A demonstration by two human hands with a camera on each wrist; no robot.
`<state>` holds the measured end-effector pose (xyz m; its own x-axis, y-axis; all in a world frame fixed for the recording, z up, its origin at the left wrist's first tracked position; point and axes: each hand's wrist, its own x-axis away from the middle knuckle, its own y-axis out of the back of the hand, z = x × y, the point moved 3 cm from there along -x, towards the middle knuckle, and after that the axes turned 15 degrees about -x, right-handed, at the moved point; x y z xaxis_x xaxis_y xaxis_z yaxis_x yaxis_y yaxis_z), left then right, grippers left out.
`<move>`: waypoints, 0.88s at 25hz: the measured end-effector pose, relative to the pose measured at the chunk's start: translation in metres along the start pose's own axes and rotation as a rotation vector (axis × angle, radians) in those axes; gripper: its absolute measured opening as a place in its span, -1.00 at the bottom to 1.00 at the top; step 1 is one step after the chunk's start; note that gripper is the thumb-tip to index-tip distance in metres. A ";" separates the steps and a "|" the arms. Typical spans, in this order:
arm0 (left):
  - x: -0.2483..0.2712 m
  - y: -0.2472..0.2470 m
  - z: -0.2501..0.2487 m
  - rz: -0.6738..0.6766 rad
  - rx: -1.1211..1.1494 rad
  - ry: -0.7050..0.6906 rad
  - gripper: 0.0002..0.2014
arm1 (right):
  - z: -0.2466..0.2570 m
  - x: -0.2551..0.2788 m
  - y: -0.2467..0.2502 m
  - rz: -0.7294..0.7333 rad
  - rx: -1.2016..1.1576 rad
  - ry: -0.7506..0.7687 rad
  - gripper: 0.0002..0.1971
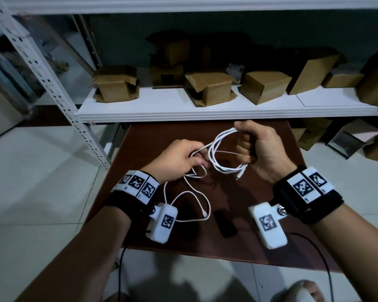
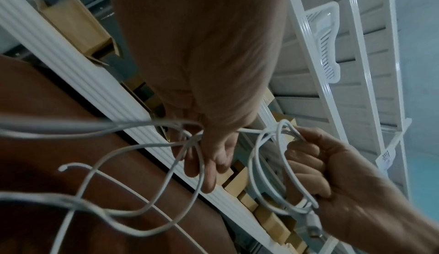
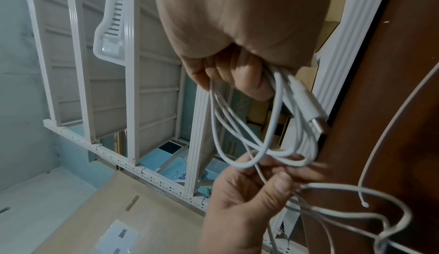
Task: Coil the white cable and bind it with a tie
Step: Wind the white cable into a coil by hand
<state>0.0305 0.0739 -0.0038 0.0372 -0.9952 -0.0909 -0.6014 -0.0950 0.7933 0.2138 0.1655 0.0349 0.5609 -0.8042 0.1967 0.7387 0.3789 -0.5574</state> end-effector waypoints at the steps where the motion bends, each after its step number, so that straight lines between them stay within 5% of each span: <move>1: 0.001 0.002 0.000 -0.003 -0.064 -0.004 -0.82 | 0.004 0.000 0.001 -0.018 -0.007 0.021 -0.49; 9: 0.018 0.003 0.071 0.093 -0.397 0.343 -0.75 | 0.056 -0.004 0.024 -0.180 -0.179 0.219 -0.50; 14: 0.020 -0.011 0.077 0.057 -0.347 0.399 -0.65 | 0.055 -0.006 0.026 -0.193 -0.173 0.274 -0.48; 18: 0.024 -0.025 0.085 0.235 -0.490 0.420 -0.55 | 0.080 -0.003 0.039 -0.248 -0.262 0.344 -0.48; 22: 0.027 -0.030 0.090 0.245 -0.552 0.498 -0.63 | 0.090 -0.003 0.046 -0.236 -0.288 0.332 -0.48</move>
<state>-0.0223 0.0523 -0.0837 0.3866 -0.8712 0.3025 -0.1599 0.2598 0.9523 0.2797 0.2268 0.0817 0.2067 -0.9730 0.1028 0.6716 0.0648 -0.7380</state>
